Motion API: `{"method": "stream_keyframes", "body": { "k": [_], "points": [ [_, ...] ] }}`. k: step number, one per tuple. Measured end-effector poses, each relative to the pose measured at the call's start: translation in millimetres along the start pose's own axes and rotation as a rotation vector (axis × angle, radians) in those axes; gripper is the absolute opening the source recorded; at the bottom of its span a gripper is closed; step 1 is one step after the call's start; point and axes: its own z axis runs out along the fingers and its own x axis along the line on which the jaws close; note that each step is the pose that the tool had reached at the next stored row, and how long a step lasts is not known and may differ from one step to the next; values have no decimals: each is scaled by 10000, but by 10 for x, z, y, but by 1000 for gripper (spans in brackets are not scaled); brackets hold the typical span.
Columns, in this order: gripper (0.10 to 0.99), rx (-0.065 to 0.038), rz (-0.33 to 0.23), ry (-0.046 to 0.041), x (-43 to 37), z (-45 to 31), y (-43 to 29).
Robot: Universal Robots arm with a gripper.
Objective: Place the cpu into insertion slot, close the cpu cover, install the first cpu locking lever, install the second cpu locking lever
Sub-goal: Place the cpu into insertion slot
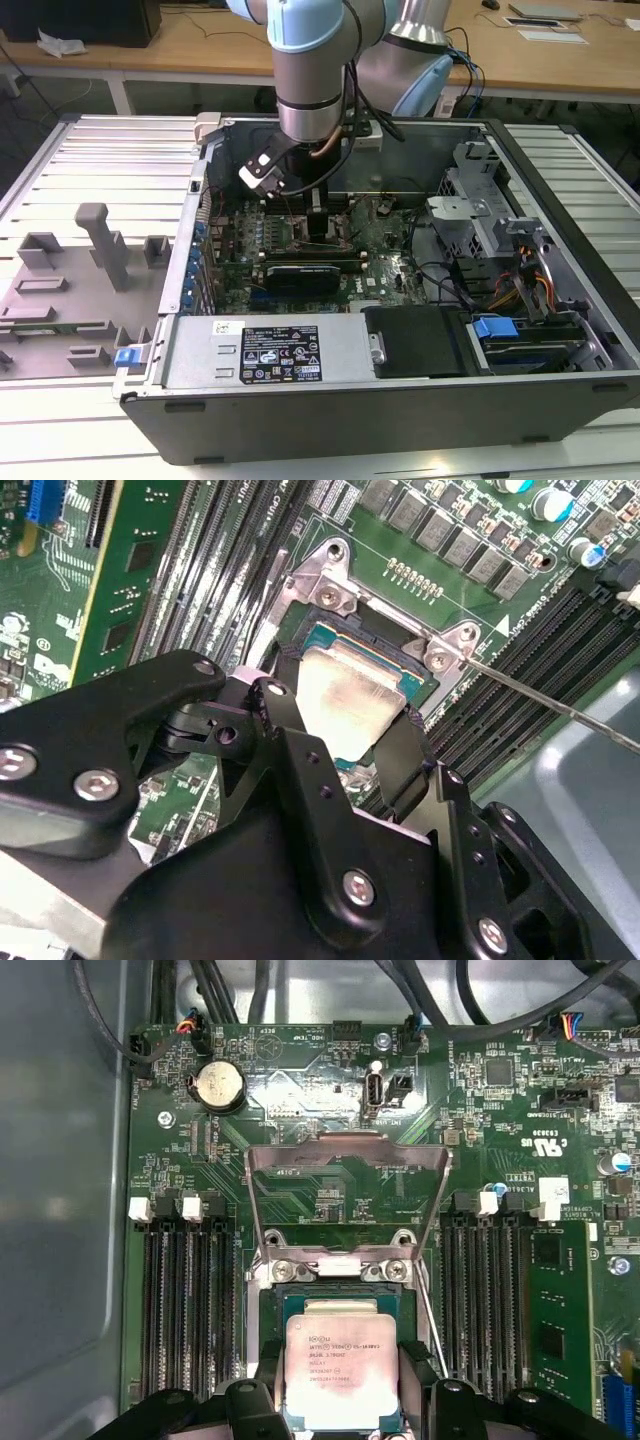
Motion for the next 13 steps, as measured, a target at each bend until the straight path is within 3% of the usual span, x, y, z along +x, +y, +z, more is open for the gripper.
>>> {"method": "stream_keyframes", "body": {
  "k": [13],
  "points": [
    [541,1,21,-4,1,31,3]
  ]
}}
